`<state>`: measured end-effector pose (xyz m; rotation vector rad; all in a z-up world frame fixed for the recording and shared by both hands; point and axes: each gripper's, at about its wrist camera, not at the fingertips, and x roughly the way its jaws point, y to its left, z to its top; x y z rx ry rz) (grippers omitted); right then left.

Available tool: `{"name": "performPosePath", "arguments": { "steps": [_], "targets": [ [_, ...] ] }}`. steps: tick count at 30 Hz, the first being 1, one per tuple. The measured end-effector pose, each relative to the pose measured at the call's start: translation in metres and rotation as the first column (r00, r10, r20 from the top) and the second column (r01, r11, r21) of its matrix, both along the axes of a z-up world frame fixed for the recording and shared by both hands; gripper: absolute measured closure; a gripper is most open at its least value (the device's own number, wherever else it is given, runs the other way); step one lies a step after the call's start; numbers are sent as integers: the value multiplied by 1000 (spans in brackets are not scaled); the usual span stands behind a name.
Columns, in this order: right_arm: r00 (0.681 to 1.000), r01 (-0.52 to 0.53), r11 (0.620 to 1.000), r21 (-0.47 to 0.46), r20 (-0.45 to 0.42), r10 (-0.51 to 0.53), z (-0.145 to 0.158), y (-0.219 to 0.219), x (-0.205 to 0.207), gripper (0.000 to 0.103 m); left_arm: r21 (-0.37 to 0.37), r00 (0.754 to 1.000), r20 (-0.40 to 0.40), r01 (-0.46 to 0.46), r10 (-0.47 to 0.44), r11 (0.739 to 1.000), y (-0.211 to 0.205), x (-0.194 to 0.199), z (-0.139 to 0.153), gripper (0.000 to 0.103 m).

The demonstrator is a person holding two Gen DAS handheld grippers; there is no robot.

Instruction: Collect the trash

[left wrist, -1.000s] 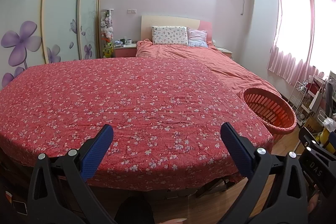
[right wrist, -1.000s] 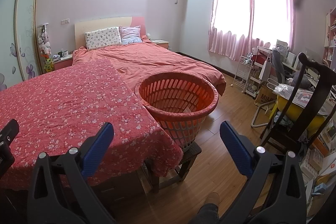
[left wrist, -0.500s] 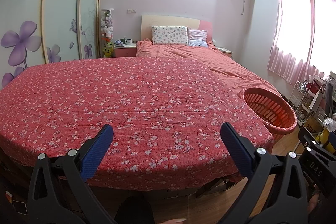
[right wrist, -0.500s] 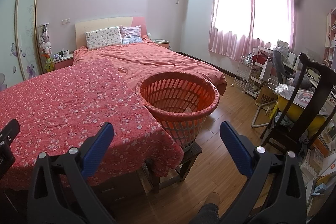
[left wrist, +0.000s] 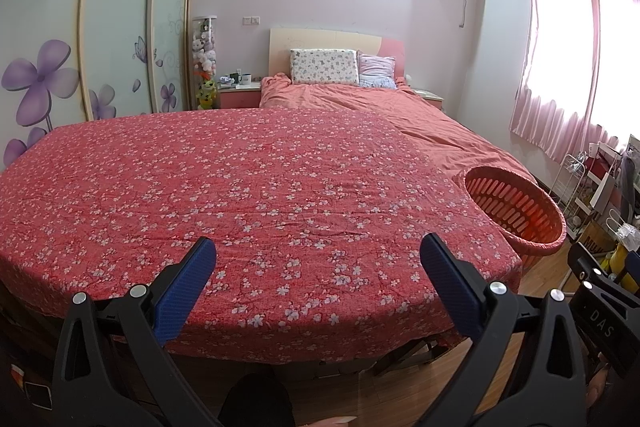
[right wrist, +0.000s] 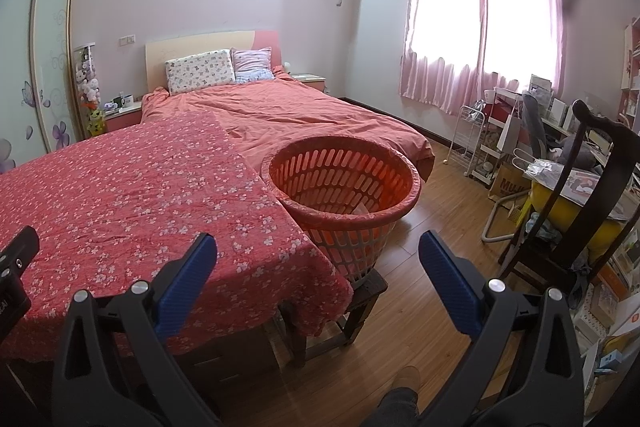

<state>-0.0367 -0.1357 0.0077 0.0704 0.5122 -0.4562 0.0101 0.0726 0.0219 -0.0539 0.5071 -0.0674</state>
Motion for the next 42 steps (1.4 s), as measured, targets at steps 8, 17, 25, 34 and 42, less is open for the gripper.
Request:
{"name": "performPosePath", "arguments": {
  "steps": [8,17,25,34,42],
  "targets": [
    [1000,0,1000,1,0,0,0,0,0,4,2,1000,0,-3,3,1000,0,-1,-1,3],
    [1000,-1,1000,2,-1,1,-1,0,0,4,5,1000,-3,-5,5,1000,0,-1,-3,3],
    [1000,-3,1000,6,-1,3,-2,0,1,4,10,1000,-5,-7,7,1000,1,-1,-3,3],
    [1000,-4,1000,6,-2,4,-3,-1,1,4,12,1000,-7,-9,9,1000,2,-1,-4,3],
    [1000,-3,1000,6,-2,3,-3,-1,1,4,16,1000,-8,-11,11,1000,2,-2,-3,3]
  ]
}}
